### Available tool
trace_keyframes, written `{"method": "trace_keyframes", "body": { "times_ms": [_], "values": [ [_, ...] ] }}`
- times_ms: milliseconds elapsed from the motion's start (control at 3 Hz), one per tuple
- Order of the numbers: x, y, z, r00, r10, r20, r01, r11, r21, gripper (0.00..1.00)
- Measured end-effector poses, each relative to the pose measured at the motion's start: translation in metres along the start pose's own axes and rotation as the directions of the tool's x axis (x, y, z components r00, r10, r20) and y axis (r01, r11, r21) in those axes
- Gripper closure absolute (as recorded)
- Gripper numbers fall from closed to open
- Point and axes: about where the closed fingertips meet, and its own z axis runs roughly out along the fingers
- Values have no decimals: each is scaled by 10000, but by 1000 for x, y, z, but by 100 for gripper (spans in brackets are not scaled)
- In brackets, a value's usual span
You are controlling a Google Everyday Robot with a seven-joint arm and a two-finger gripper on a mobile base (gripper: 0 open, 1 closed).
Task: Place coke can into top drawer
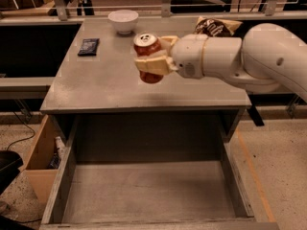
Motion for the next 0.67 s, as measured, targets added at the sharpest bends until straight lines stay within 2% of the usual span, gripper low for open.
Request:
{"method": "trace_keyframes", "body": {
  "times_ms": [333, 667],
  "values": [
    [14, 59, -36, 9995, 217, -215, -224, 9992, -321, 100],
    [45, 106, -71, 9931, 1035, -558, -1049, 9942, -222, 100]
  ]
}}
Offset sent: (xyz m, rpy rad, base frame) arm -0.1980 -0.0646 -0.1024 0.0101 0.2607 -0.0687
